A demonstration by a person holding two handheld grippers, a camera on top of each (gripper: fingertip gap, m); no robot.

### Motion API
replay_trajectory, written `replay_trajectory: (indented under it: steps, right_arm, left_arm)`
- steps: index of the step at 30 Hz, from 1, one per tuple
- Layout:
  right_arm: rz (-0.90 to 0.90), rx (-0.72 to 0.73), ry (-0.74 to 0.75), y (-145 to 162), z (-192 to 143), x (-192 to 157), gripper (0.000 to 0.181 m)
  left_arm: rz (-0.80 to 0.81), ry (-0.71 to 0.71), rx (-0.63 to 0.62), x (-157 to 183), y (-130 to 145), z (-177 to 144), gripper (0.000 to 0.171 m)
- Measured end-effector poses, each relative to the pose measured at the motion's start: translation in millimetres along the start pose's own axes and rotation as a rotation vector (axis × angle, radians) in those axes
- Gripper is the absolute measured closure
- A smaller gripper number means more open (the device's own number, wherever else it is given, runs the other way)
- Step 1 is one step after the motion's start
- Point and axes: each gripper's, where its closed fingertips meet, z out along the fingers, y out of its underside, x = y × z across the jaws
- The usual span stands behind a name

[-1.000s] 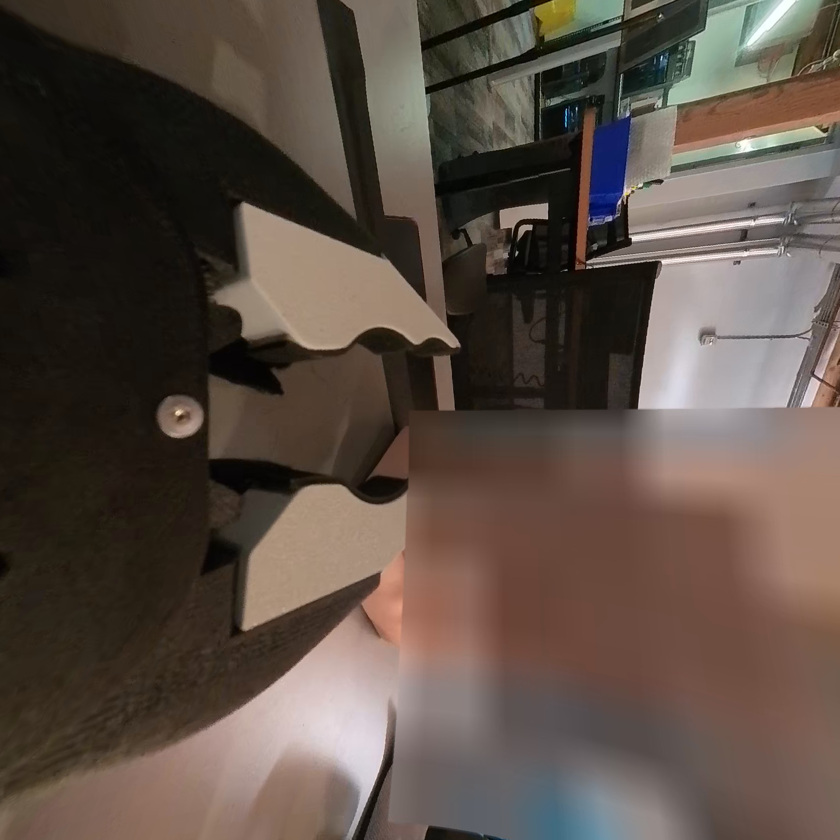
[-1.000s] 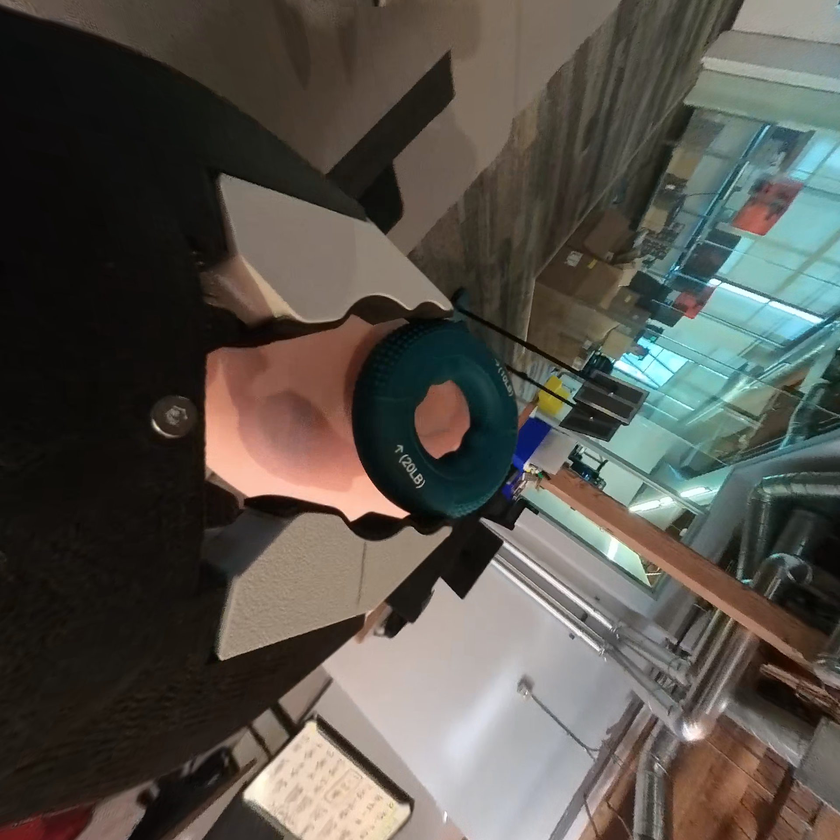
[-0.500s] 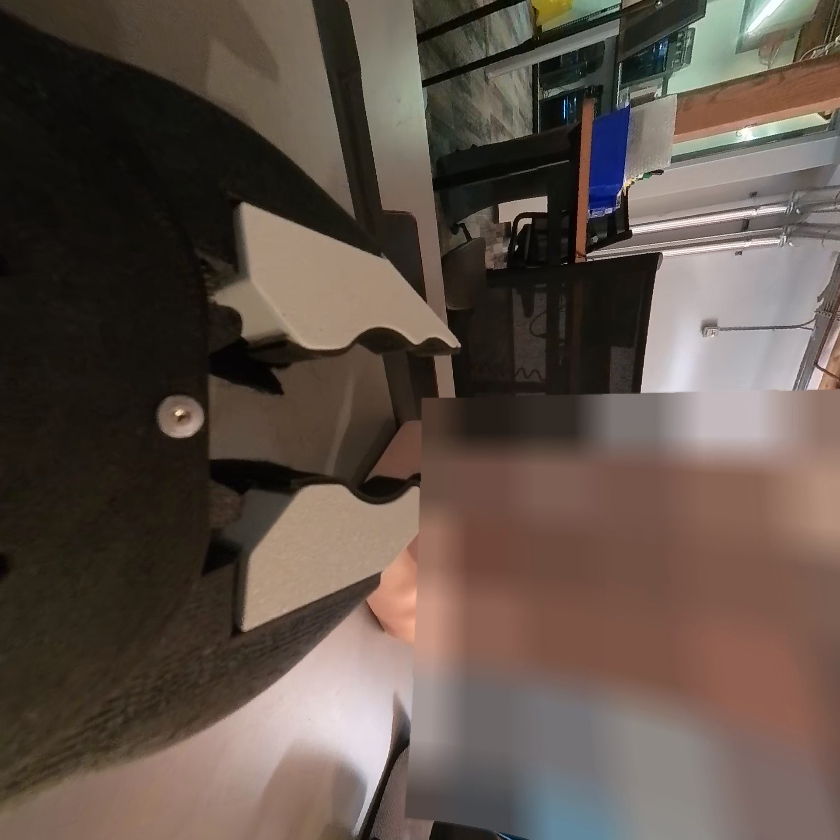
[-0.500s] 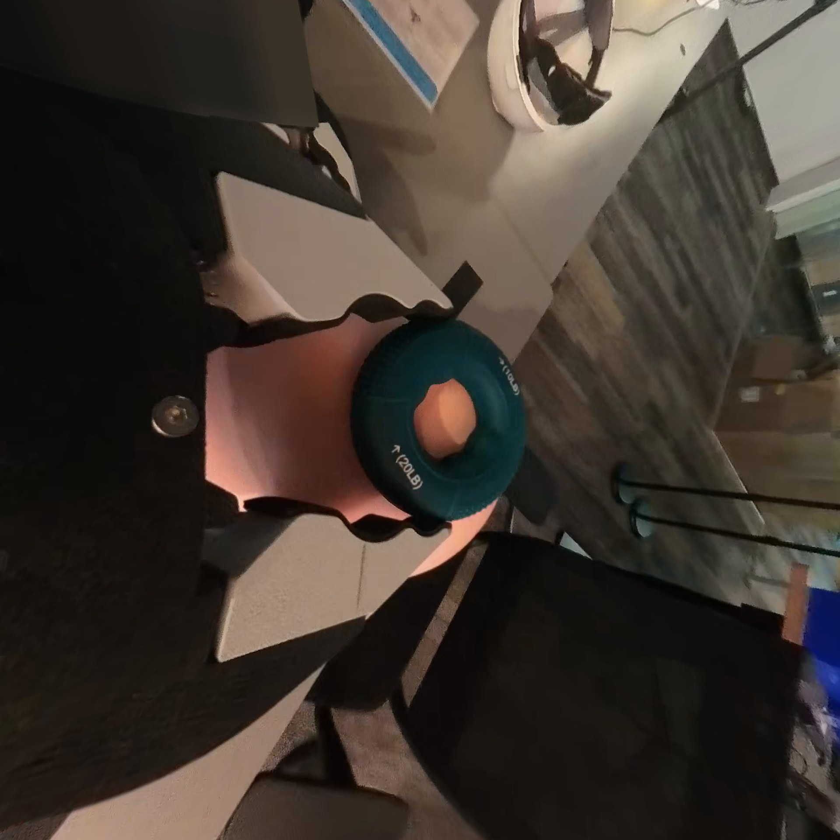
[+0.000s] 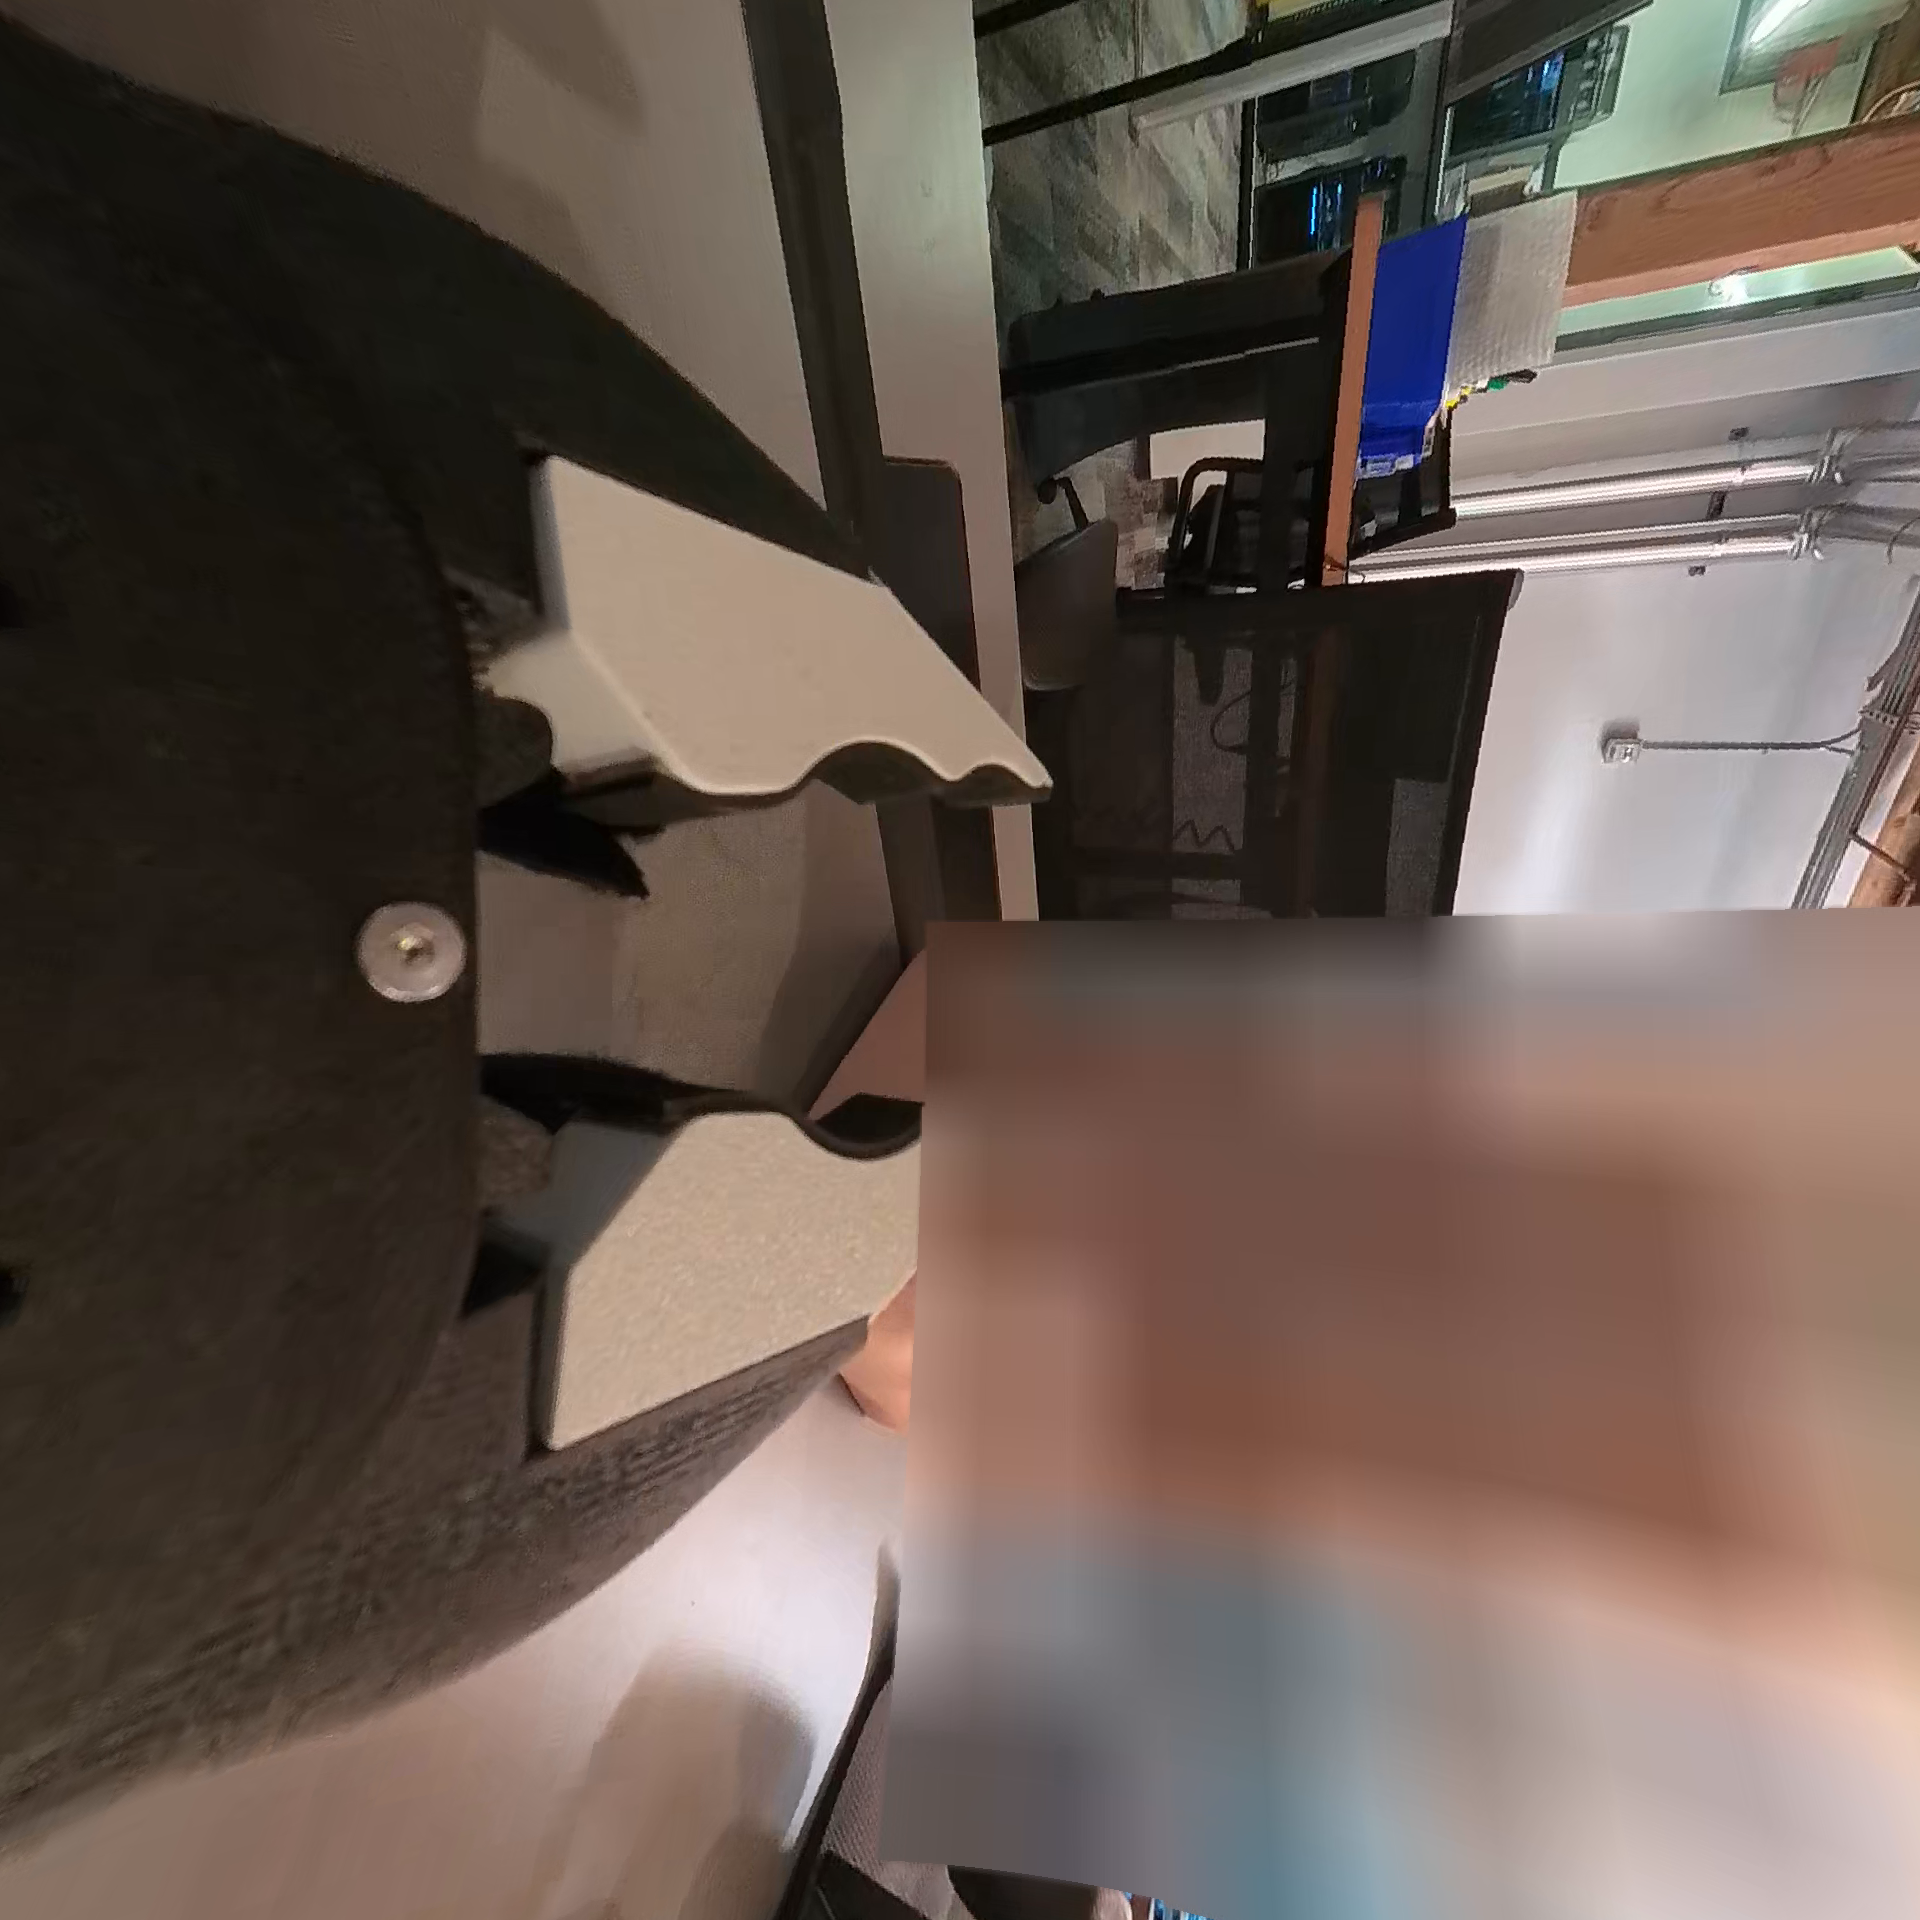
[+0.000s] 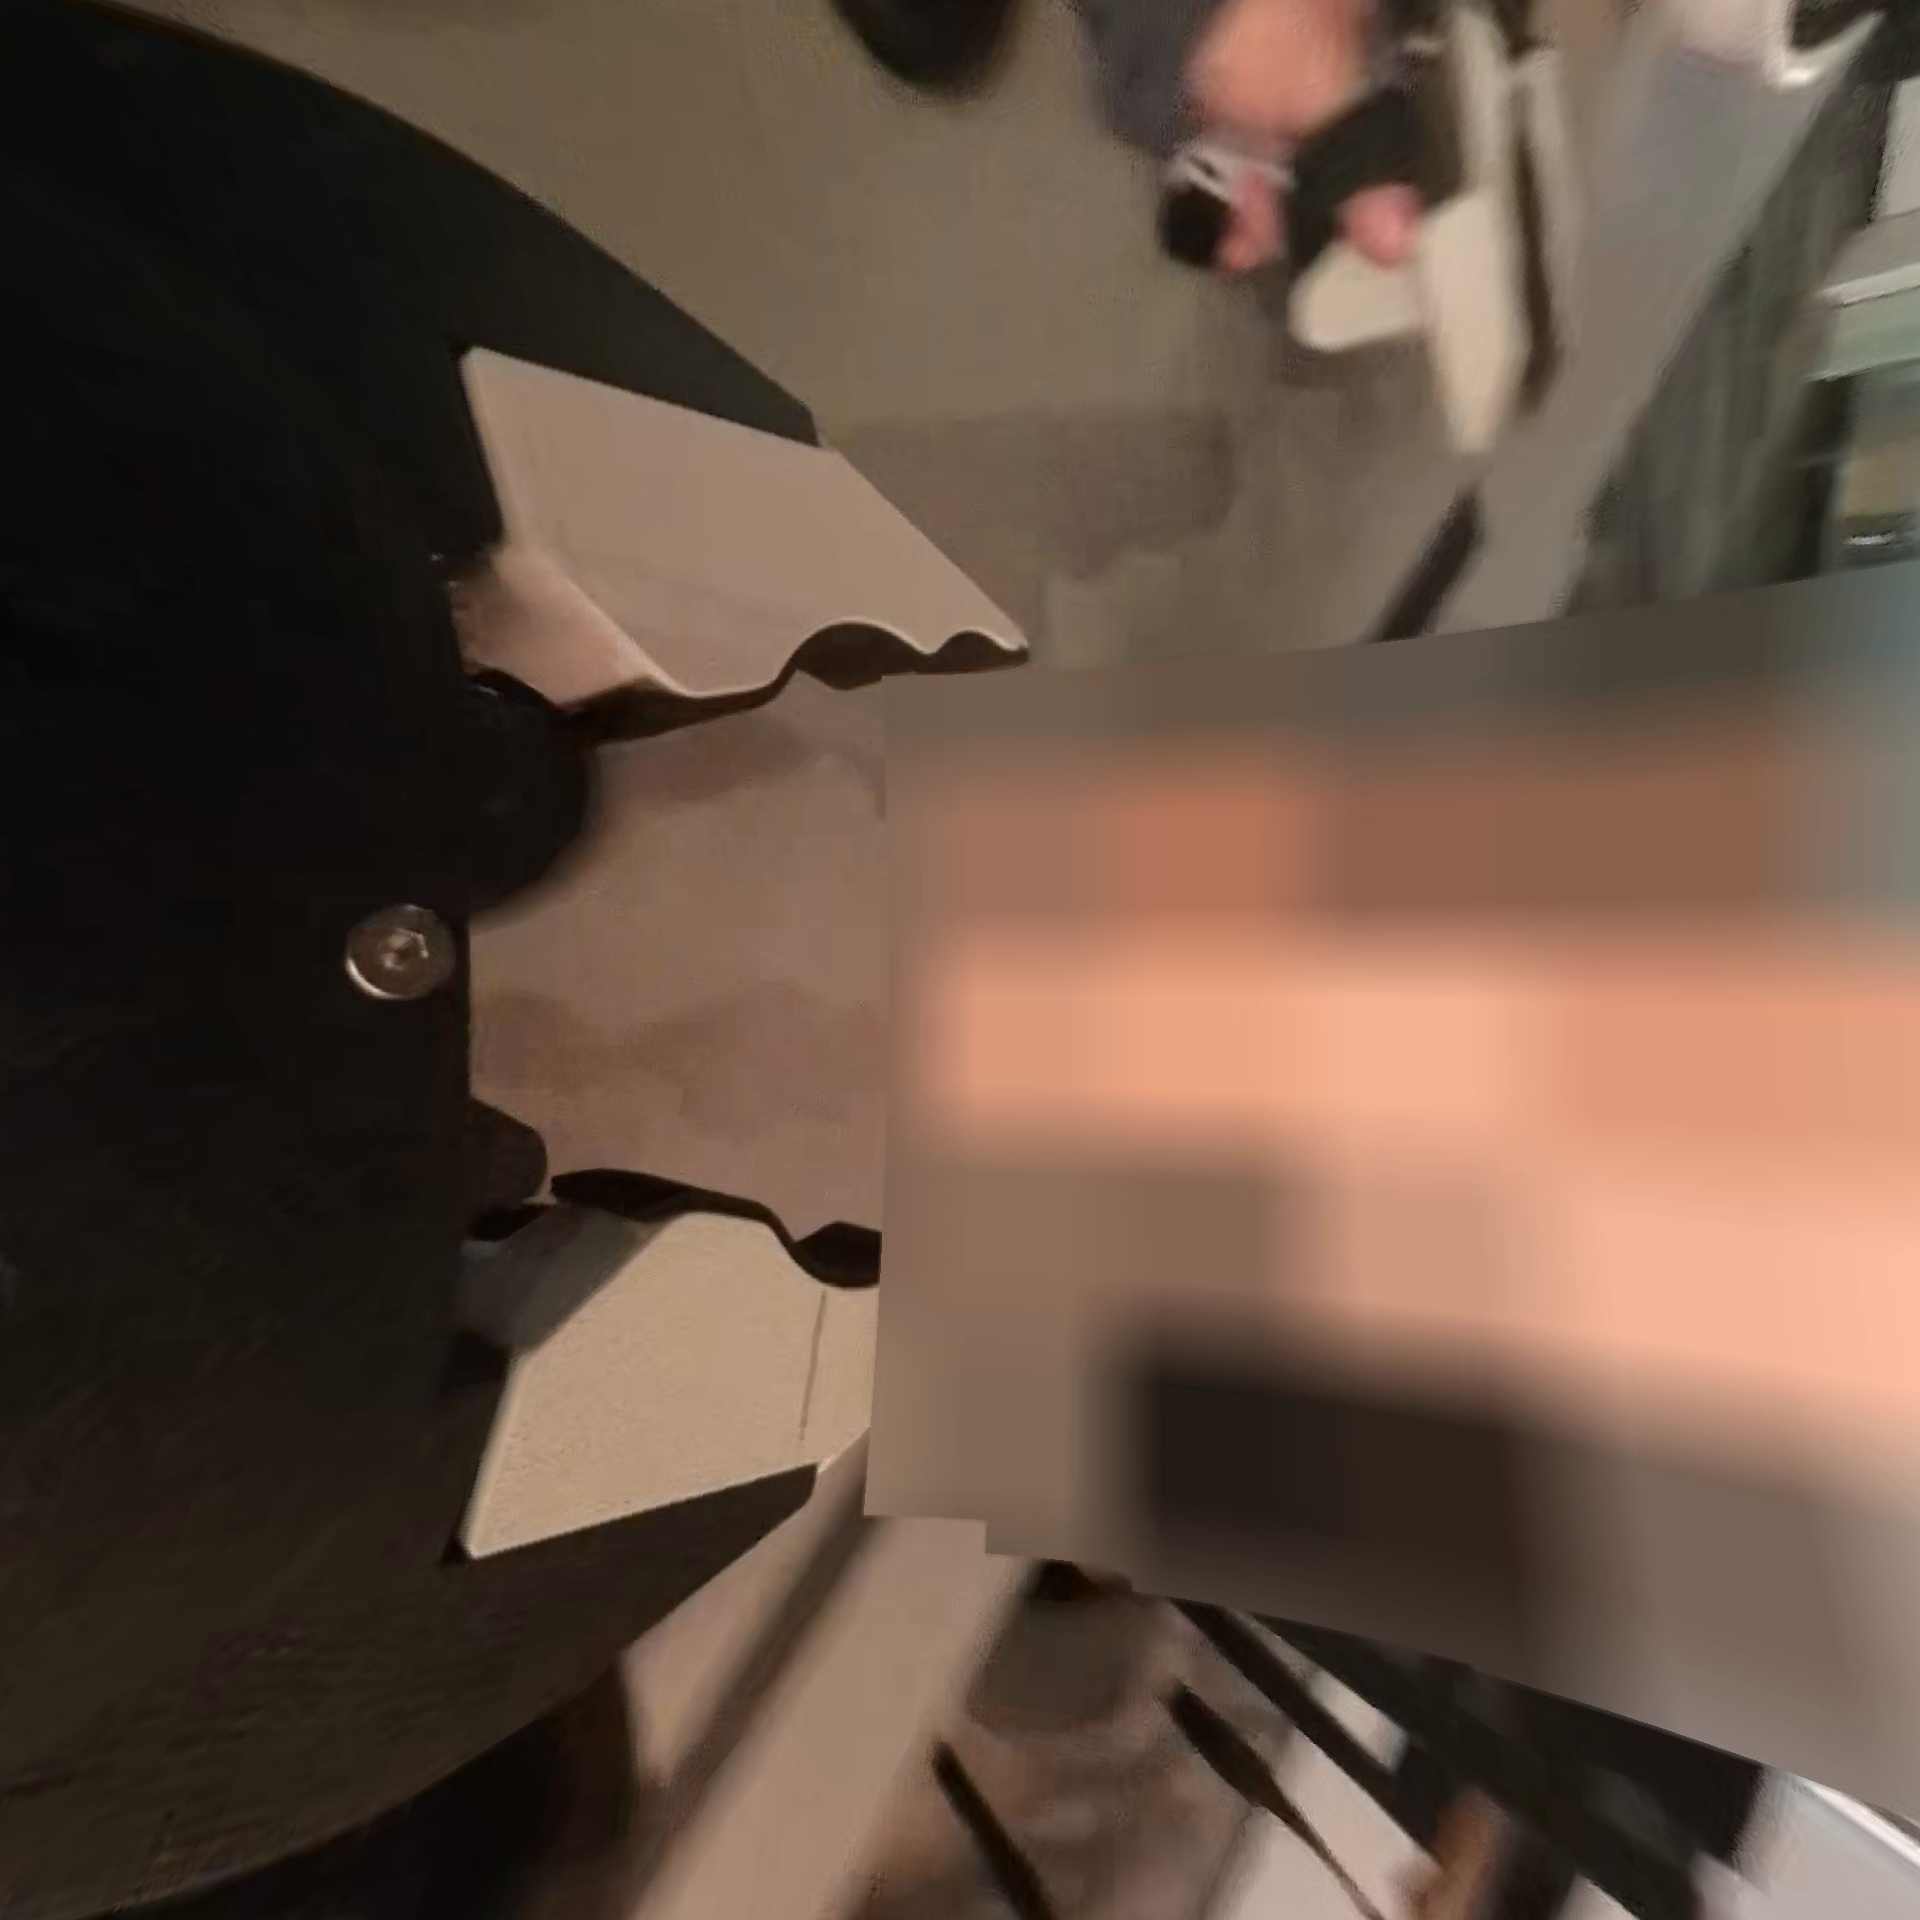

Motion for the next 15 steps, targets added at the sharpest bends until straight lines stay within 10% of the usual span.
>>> replay_trajectory:
  steps: [1,7,15]
  right_arm:
    - [0.051,-0.055,-0.033,30.5,-9.3,-10.2,0.074]
    - [0.237,-0.3,-0.152,132.9,-44.3,-43.1,0.079]
    - [0.194,-0.435,-0.117,160.1,-41.4,-50.6,0.098]
  left_arm:
    - [0.0,0.002,0.001,0.5,-0.1,-0.1,0.118]
    - [-0.006,0.011,0.004,2.2,-0.2,-1.0,0.118]
    - [-0.015,0.018,0.004,2.8,-0.5,-2.6,0.117]
